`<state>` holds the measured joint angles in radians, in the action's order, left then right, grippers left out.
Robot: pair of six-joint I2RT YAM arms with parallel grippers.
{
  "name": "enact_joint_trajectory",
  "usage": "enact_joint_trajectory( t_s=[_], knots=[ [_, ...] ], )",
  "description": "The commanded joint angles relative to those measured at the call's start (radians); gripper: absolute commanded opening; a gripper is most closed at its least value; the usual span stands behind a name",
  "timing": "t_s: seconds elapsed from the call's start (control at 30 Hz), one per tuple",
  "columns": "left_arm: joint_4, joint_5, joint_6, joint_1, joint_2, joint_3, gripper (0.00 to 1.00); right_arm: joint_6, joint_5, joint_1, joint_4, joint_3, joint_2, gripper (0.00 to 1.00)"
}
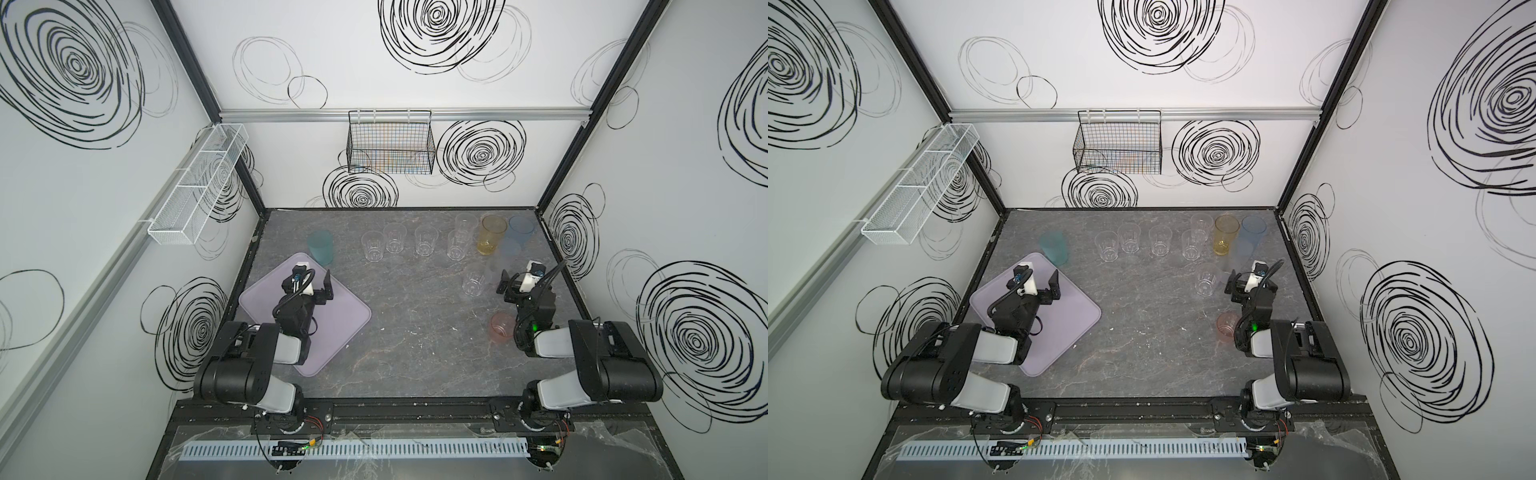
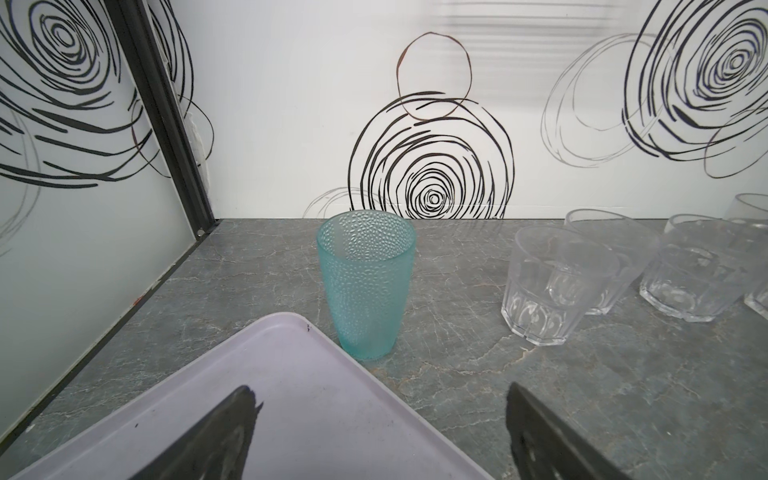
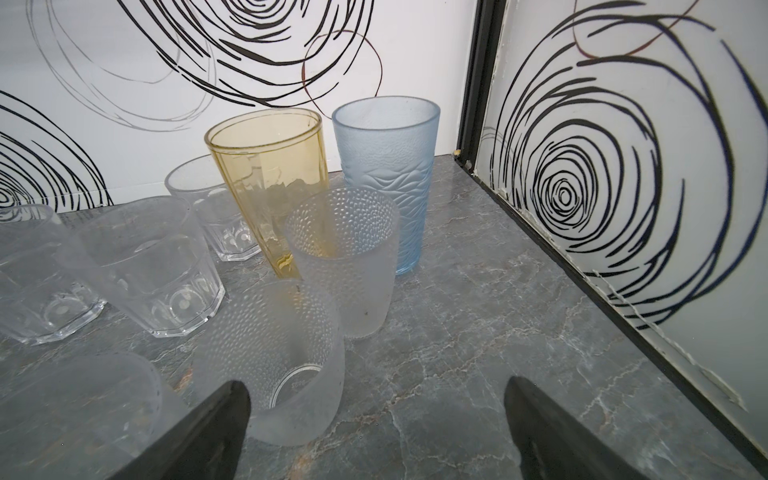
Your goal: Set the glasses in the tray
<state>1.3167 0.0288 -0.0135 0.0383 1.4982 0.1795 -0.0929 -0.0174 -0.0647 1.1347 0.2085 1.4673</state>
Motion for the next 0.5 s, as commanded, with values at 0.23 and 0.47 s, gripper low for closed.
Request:
enact_joint_trajectory(
  t_s=[0.23,0.47],
  knots=[
    [0.139,0.341,0.155,0.210,-0.166,-0.092,0.96,0.056,-0.208,0.112,-0.237,0.114,-0.165,1.00],
    [-0.229,0.501,0.169,0.378,-0.459,-0.002,0.96,-0.091,-0.427,0.252,-0.703,0.363,-0.279,1.00]
  ],
)
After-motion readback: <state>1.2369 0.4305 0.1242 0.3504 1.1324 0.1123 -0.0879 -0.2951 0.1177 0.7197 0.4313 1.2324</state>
